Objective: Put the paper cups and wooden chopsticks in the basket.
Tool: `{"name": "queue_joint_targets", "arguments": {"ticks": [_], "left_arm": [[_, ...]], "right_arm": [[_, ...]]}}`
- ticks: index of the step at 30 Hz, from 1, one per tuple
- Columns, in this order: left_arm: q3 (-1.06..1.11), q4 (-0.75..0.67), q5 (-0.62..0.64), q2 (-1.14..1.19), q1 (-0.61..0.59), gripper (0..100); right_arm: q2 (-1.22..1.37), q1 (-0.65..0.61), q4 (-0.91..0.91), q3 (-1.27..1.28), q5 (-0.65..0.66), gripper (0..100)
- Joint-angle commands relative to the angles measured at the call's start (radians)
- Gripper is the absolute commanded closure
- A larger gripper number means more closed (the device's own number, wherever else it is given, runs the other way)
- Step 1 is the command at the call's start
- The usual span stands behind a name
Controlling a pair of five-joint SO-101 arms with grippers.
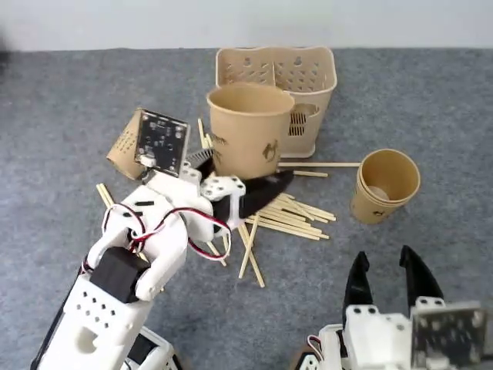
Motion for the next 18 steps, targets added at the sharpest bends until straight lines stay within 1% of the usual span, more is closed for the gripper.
{"name": "queue_joint_targets", "arguments": {"ticks": [1,5,9,14,18], "left_arm": [[-0.033,0.000,0.011,-0.020,0.009,62],[0.028,-0.051,0.008,-0.020,0.005,62],[0.056,-0.021,0.005,-0.020,0.011,62],[0.099,0.035,-0.110,-0.020,0.003,62],[0.145,0.034,-0.129,-0.021,0.003,62]], "right_arm": [[0.104,-0.012,0.019,-0.028,0.006,79.4],[0.153,-0.012,0.022,-0.048,0.005,79.4],[0.180,-0.008,0.022,-0.048,0.003,79.4],[0.245,-0.005,0.012,-0.049,0.006,79.4],[0.369,-0.005,0.007,-0.118,0.008,79.4]]}}
